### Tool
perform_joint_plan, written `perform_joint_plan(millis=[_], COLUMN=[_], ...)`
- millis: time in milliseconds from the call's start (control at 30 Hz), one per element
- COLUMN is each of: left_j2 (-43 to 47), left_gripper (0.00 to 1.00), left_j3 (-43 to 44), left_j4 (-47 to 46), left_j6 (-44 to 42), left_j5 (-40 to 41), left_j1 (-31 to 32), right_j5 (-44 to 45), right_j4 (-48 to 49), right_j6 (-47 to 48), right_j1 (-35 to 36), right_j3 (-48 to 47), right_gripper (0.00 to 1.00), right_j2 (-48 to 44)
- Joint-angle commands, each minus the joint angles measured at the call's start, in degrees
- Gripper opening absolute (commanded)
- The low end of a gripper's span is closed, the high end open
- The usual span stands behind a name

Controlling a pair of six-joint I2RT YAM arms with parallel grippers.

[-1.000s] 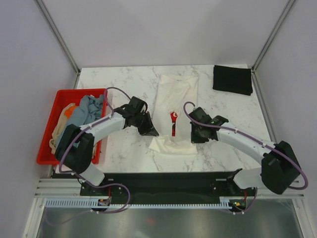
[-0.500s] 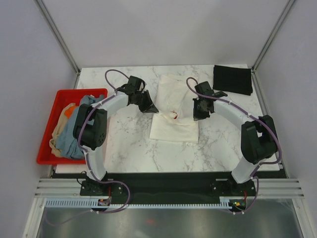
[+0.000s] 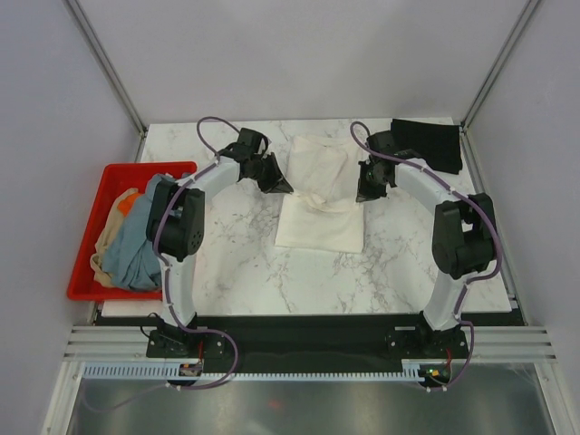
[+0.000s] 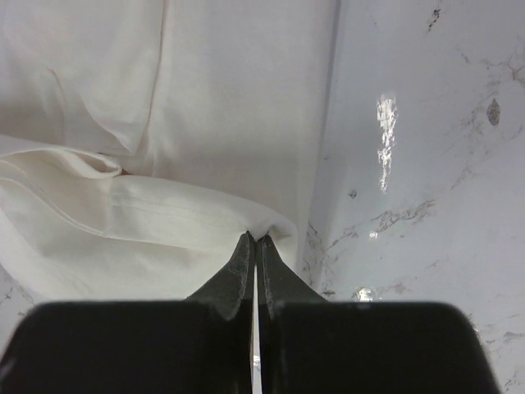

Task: Fold and stack the t-shirts
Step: Fold the tshirt

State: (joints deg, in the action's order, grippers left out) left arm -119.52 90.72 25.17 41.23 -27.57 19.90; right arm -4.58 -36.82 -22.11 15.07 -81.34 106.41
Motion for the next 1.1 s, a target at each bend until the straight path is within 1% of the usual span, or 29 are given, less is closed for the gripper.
perform_joint_plan(millis=[0,300,600,900,933,967,1033,1067], left_j2=[-1.23,-2.12,-5.89,-11.08,-11.78,-12.22,-12.57,-12.40], left_gripper=[0.02,0.02,0.02,0.02,0.02,0.02,0.02,0.07], left_j3=[4.03,6.05,8.24,13.34,13.69,14.39,15.01,15.10], left_j4=[-0.73,-0.74,-0.82,-0.82,-0.82,-0.74,-0.82,-0.74], left_j6=[-0.36,0.43,1.04,-0.01,-0.01,-0.01,-0.10,-0.36], left_j5=[0.15,2.35,2.61,1.47,1.29,0.77,0.07,-0.55], left_j1=[-0.91,-1.27,-2.06,-2.23,-2.23,-2.23,-2.23,-2.32], right_j5=[-1.48,-3.50,-4.83,-5.00,-4.65,-4.30,-3.86,-4.03], right_j4=[1.40,2.72,5.09,9.30,9.92,10.10,10.71,10.89], right_j6=[1.45,0.93,-0.30,-1.10,-1.44,-1.71,-2.06,-2.06], right_j1=[-1.27,-2.76,-3.73,-4.61,-4.79,-4.87,-5.22,-5.31], right_j3=[-2.77,-5.05,-7.34,-7.16,-7.25,-7.34,-7.78,-8.65], right_gripper=[0.00,0.00,0.00,0.00,0.01,0.07,0.12,0.16], right_j2=[0.99,3.45,5.91,8.81,9.42,9.69,10.30,10.40])
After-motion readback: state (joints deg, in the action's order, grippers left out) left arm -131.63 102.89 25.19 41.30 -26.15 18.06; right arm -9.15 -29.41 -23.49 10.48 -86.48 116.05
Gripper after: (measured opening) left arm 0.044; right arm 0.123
